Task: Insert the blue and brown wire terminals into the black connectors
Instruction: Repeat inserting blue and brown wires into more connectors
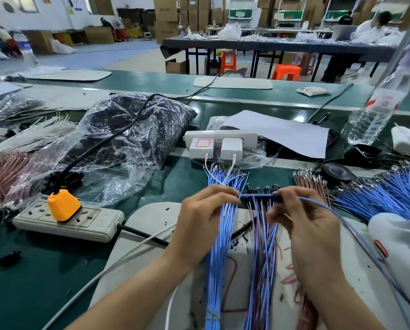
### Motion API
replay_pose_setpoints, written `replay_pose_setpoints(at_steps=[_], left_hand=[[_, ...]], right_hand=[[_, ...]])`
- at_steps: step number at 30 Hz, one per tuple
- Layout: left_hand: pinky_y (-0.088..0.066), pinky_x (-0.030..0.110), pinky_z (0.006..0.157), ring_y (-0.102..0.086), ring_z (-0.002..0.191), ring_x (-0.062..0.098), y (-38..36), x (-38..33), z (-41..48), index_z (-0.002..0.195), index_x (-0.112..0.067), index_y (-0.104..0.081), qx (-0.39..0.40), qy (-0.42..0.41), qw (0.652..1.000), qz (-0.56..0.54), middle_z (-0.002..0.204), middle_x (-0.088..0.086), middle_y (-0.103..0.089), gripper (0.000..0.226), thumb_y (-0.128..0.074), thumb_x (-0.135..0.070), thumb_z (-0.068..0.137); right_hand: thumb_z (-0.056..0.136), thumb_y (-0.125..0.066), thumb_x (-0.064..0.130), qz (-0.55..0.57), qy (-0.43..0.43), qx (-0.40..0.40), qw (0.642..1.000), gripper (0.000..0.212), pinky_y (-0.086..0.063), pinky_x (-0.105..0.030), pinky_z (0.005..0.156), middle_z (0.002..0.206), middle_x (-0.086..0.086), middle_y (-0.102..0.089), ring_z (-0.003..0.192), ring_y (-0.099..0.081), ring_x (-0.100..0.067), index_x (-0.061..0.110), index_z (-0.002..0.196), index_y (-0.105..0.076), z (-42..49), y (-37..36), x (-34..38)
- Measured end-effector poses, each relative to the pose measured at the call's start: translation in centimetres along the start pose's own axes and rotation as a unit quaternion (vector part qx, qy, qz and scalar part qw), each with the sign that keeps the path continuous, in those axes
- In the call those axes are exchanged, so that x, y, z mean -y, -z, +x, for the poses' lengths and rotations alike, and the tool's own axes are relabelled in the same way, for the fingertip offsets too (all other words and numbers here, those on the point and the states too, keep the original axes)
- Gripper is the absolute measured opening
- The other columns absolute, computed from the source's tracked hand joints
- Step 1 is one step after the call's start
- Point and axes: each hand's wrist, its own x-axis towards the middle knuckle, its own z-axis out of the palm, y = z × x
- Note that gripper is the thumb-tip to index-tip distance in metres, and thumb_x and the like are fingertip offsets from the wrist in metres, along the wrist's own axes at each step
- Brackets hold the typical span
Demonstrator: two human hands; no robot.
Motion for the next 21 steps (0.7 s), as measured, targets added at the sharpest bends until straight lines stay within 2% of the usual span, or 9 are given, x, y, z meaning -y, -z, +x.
replay_pose_setpoints(at_steps=[2,4,6,10,12,15,17,18,21], left_hand=[[-0.049,0.018,0.09,-0.064,0.092,0.01,1.0,1.1,0.8,0.093,-0.004,-0.073,-0.067,0.032,0.995,0.069,0.097,0.0,-0.067,0.032,-0.059,0.021,0.078],[-0.049,0.036,0.096,-0.061,0.098,0.017,2.1,2.5,1.5,0.103,-0.005,-0.069,-0.132,0.128,0.977,0.11,0.103,-0.002,-0.061,0.025,-0.058,0.009,0.085],[-0.038,0.048,0.103,-0.055,0.107,0.021,2.9,3.8,1.9,0.106,-0.01,-0.067,-0.169,0.232,0.948,0.135,0.11,-0.002,-0.059,0.022,-0.057,-0.001,0.089],[-0.009,0.045,0.115,-0.041,0.124,0.018,2.7,3.9,1.8,0.108,-0.019,-0.059,-0.169,0.303,0.921,0.181,0.12,-0.007,-0.052,0.018,-0.056,-0.015,0.091],[-0.007,0.041,0.115,-0.033,0.13,0.019,2.5,3.1,1.6,0.104,-0.016,-0.057,-0.165,0.26,0.928,0.208,0.129,-0.001,-0.048,0.017,-0.06,-0.013,0.088],[-0.026,0.021,0.106,-0.043,0.117,0.008,2.3,1.0,1.8,0.099,-0.006,-0.06,-0.163,0.074,0.972,0.152,0.123,0.002,-0.051,0.015,-0.062,-0.007,0.085],[-0.042,0.014,0.088,-0.052,0.092,-0.004,1.7,-0.9,1.4,0.108,-0.007,-0.06,-0.081,-0.013,0.996,0.028,0.109,-0.005,-0.059,0.021,-0.06,-0.008,0.087],[-0.047,0.016,0.08,-0.056,0.084,-0.003,1.3,-1.7,1.0,0.113,-0.01,-0.059,-0.031,-0.02,0.999,-0.03,0.105,-0.007,-0.062,0.026,-0.059,-0.01,0.087],[-0.054,0.029,0.079,-0.066,0.084,0.013,0.2,-2.6,-0.1,0.118,-0.009,-0.059,0.082,-0.014,0.99,-0.11,0.105,0.0,-0.069,0.032,-0.065,-0.007,0.087]], right_hand=[[0.08,-0.061,0.025,0.116,-0.047,-0.086,0.988,0.011,-0.055,-0.02,0.054,0.063,0.0,-0.069,0.052,-0.064,-0.009,0.014,0.08,-0.061,0.9,1.1,0.6],[0.088,-0.059,0.023,0.19,-0.075,-0.166,0.965,0.012,-0.056,-0.02,0.055,0.061,0.0,-0.07,0.052,-0.065,-0.008,0.014,0.079,-0.058,1.8,2.3,1.2],[0.093,-0.057,0.02,0.225,-0.092,-0.221,0.945,0.016,-0.056,-0.019,0.056,0.057,0.001,-0.068,0.053,-0.066,-0.008,0.013,0.079,-0.056,2.5,3.0,1.4],[0.094,-0.057,0.016,0.201,-0.083,-0.243,0.945,0.015,-0.056,-0.021,0.058,0.053,0.003,-0.066,0.052,-0.067,-0.01,0.012,0.079,-0.054,2.6,2.9,0.5],[0.091,-0.06,0.018,0.128,-0.028,-0.214,0.968,0.012,-0.057,-0.022,0.06,0.058,0.003,-0.068,0.055,-0.068,-0.012,0.017,0.08,-0.057,2.2,2.6,0.4],[0.084,-0.065,0.027,-0.058,0.11,-0.096,0.988,0.004,-0.054,-0.016,0.058,0.072,0.003,-0.071,0.062,-0.07,-0.01,0.03,0.083,-0.063,0.8,1.8,0.9],[0.083,-0.068,0.029,-0.169,0.191,-0.006,0.967,0.008,-0.051,-0.014,0.056,0.078,0.002,-0.069,0.067,-0.069,-0.008,0.033,0.087,-0.063,-0.5,0.9,0.7],[0.083,-0.071,0.028,-0.207,0.224,0.025,0.952,0.008,-0.052,-0.016,0.058,0.082,0.002,-0.067,0.069,-0.068,-0.008,0.03,0.088,-0.065,-1.0,0.3,0.5],[0.079,-0.069,0.026,-0.274,0.277,0.057,0.919,0.016,-0.052,-0.022,0.065,0.086,-0.001,-0.061,0.074,-0.062,-0.007,0.011,0.085,-0.069,-2.0,-0.8,-0.1]])
